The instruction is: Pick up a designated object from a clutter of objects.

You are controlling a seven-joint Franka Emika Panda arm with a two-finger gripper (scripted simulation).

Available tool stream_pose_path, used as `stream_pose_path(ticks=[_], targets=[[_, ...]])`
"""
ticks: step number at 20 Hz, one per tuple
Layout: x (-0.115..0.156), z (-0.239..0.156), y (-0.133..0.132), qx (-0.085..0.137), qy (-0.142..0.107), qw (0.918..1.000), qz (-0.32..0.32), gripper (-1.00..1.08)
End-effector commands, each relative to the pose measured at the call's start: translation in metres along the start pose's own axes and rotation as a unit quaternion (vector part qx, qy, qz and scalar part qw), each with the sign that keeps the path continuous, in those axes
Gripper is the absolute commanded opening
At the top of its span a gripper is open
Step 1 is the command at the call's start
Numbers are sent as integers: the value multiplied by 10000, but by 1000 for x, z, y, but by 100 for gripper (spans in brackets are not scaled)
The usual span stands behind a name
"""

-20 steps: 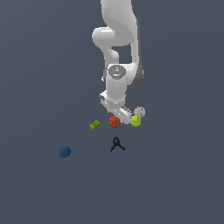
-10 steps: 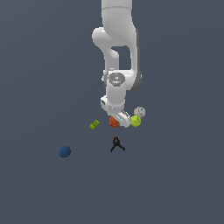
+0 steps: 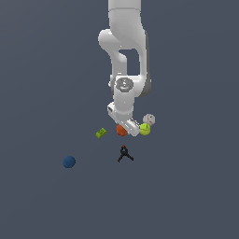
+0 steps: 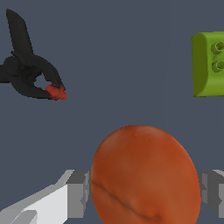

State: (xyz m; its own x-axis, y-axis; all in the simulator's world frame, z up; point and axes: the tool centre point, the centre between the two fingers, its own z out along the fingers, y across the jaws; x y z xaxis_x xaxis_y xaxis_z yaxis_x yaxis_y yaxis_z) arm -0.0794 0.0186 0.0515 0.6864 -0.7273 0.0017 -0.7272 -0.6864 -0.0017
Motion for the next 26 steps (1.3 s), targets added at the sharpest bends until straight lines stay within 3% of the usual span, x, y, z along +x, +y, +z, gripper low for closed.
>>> stream_pose_path(ticks=[1, 13, 26], targets=[[0, 1, 1, -11, -8, 10000, 3, -100], [11, -25, 14, 2, -6, 10000, 3, -100], [53, -117, 68, -2, -11, 10000, 12, -100]])
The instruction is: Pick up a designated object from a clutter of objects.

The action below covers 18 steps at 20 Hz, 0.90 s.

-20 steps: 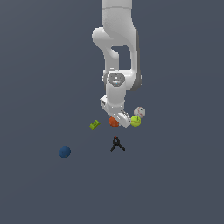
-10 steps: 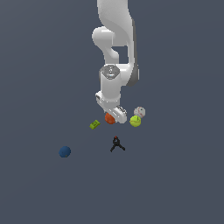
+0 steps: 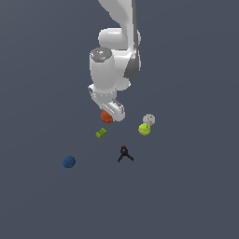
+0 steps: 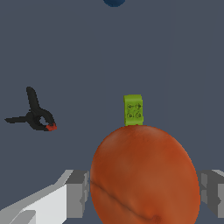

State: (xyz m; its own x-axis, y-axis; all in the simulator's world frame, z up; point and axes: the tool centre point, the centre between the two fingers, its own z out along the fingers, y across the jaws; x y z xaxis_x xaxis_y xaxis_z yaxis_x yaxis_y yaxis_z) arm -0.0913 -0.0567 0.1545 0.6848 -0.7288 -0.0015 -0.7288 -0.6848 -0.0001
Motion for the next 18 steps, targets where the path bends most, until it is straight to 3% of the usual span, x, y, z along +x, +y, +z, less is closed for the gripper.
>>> stream_pose_path(ticks=[1, 18], targets=[[10, -23, 13, 3, 7, 10000, 4, -100], [81, -176, 96, -1, 5, 10000, 6, -100]])
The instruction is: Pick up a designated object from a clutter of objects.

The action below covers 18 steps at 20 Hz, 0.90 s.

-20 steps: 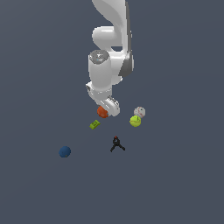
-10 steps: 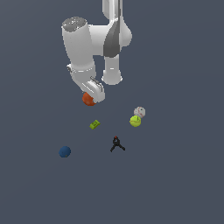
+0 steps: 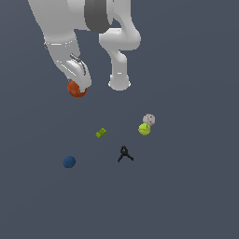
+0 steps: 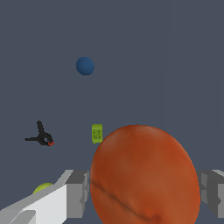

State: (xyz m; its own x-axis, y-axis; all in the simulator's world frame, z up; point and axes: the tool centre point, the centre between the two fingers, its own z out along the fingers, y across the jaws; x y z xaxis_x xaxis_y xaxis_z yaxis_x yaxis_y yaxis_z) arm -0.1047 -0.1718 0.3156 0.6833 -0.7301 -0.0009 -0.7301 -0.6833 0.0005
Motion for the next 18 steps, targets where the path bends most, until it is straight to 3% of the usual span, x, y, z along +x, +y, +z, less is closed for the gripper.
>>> stream_pose_path(ticks=[1, 9, 18], targets=[[10, -23, 12, 2, 2, 10000, -4, -100], [36, -74, 37, 3, 3, 10000, -13, -100], [49, -96, 47, 3, 5, 10000, -18, -100]])
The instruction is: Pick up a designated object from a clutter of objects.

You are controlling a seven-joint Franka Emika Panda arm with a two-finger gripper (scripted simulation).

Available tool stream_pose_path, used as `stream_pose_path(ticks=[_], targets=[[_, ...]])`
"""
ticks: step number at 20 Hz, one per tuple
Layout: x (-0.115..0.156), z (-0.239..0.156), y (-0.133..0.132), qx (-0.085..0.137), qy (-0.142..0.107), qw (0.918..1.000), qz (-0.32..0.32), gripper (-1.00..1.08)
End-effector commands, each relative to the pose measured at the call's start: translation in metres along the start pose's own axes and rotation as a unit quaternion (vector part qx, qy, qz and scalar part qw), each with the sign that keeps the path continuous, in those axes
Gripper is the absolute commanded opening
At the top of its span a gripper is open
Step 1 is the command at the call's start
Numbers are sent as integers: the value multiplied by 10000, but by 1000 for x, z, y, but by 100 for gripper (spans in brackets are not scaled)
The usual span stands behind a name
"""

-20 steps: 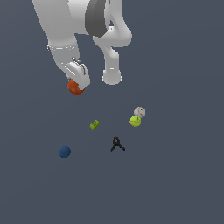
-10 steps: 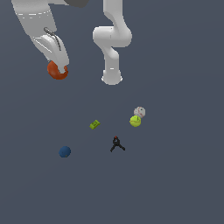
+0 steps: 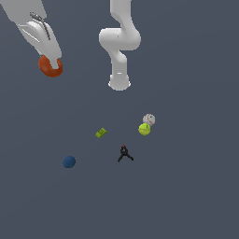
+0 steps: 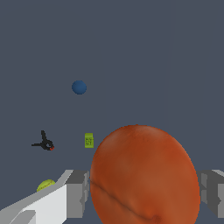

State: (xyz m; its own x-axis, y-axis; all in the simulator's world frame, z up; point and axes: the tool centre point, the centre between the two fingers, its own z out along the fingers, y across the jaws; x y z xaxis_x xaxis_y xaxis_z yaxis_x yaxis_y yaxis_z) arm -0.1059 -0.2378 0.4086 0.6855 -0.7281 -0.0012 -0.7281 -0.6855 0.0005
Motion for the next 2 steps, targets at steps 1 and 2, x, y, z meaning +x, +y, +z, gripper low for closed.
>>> stream_pose_path(ticks=[1, 2], targets=[[2, -4, 1, 3, 6, 10000, -3, -100], [2, -4, 1, 3, 6, 10000, -3, -100]])
